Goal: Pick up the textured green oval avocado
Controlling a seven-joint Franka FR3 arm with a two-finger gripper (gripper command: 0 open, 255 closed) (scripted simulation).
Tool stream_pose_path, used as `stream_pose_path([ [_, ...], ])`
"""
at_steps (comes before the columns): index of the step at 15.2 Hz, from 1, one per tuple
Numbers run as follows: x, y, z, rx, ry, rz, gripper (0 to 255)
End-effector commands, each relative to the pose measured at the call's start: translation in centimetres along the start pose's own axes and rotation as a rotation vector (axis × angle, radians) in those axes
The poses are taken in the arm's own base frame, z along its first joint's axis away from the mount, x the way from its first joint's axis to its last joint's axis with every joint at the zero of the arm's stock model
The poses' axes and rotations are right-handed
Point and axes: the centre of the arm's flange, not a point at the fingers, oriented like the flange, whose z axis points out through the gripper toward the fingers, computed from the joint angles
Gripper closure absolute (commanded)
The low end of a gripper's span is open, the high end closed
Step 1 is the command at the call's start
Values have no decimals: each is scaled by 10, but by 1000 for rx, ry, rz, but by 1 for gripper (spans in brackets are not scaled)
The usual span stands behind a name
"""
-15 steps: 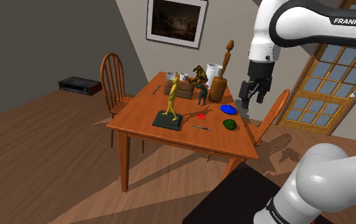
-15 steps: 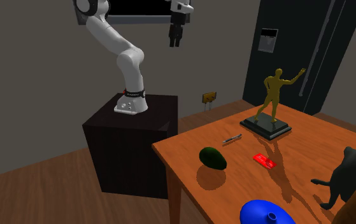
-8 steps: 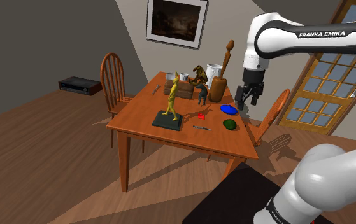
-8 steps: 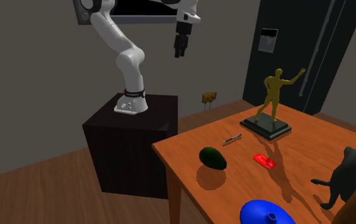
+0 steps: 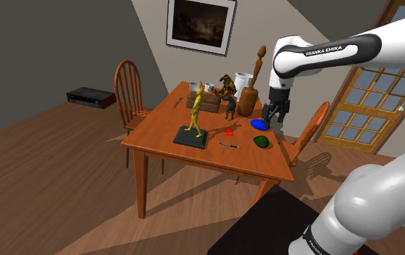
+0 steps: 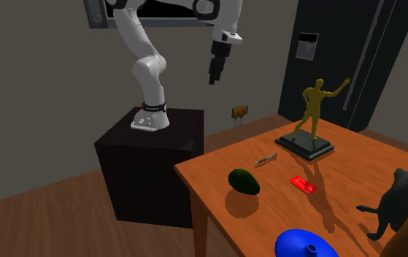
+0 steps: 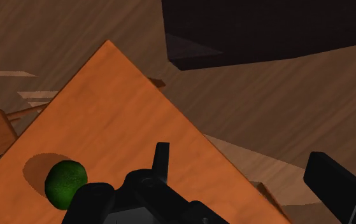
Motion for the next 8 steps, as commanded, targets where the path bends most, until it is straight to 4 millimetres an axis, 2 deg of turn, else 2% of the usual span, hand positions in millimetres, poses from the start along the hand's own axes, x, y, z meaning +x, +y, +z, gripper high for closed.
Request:
stream_pose_path([
  [1,18,21,13,4,-4,0,0],
  [8,77,80,60,21,-24,2,0],
])
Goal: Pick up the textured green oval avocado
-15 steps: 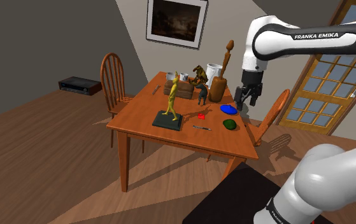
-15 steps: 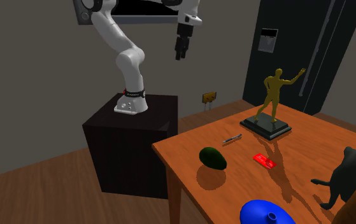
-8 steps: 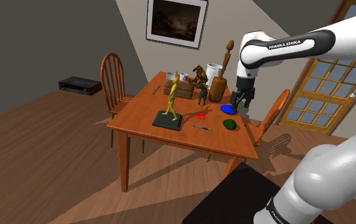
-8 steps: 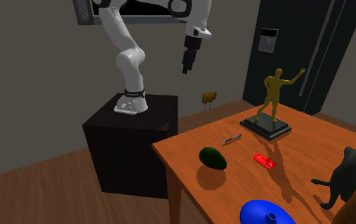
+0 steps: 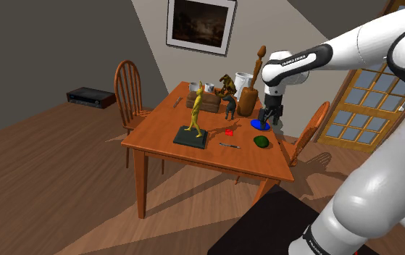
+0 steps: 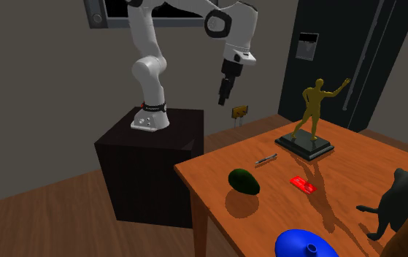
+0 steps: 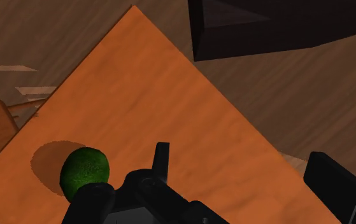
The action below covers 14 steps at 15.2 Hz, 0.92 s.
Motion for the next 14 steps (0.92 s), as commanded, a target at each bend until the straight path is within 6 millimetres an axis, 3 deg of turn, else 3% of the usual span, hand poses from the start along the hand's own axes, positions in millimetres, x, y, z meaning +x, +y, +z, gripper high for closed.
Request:
stream_pose_path([
  [1,15,18,15,4,-5,0,0],
  [14,125,126,104,36,-42,4,0],
])
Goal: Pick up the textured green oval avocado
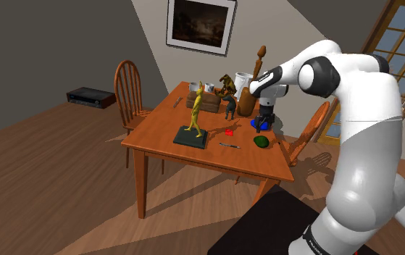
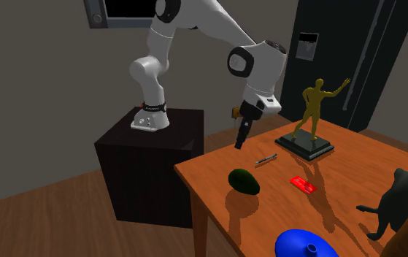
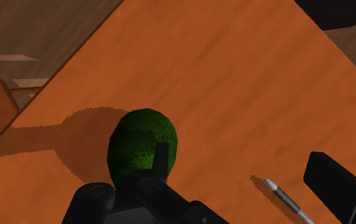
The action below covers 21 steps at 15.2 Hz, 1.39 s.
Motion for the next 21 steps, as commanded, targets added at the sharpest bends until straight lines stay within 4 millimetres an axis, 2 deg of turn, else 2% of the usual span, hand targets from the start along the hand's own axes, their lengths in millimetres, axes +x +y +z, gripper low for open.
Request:
stream_pose_path([
  [1,16,17,16,6,-5,0,0],
  [9,81,80,67,24,-27,2,0],
  [16,90,79,103,24,-27,2,0],
  [18,90,79,106,24,-27,2,0],
  [19,90,79,106,24,-27,2,255],
  [21,90,79,106,24,-27,2,255],
])
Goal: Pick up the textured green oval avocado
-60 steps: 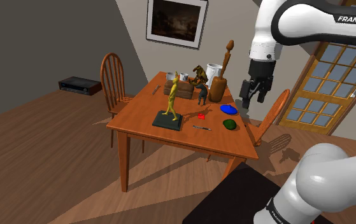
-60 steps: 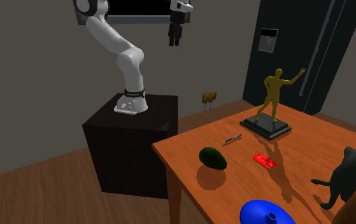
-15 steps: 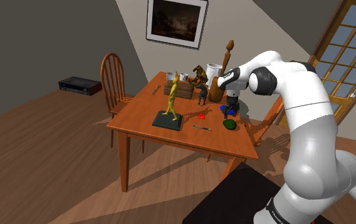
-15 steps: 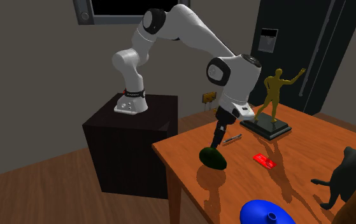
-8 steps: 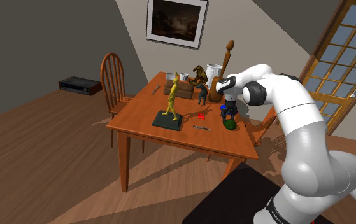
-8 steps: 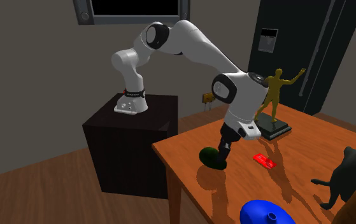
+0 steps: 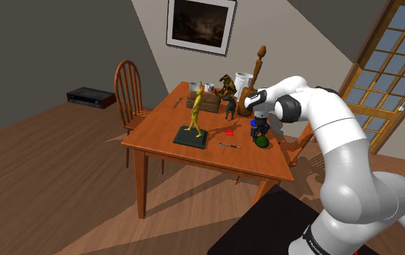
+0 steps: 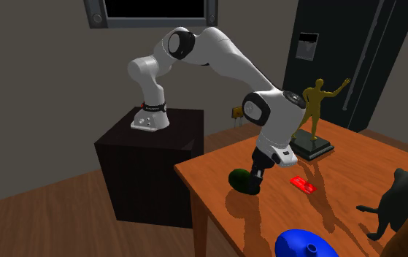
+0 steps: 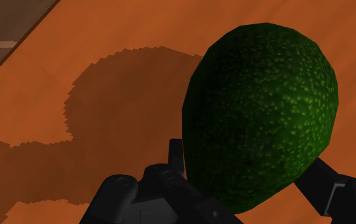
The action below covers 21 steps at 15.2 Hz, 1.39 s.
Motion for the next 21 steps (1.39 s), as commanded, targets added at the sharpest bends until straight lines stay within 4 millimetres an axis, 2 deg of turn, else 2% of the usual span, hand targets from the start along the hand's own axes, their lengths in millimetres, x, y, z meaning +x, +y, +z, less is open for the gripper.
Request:
stream_pose_path([
  [1,0,0,1,1,-2,0,255],
  [7,0,0,2,1,-2,0,255],
  [21,-18,1,-70,1,-2,0,255],
])
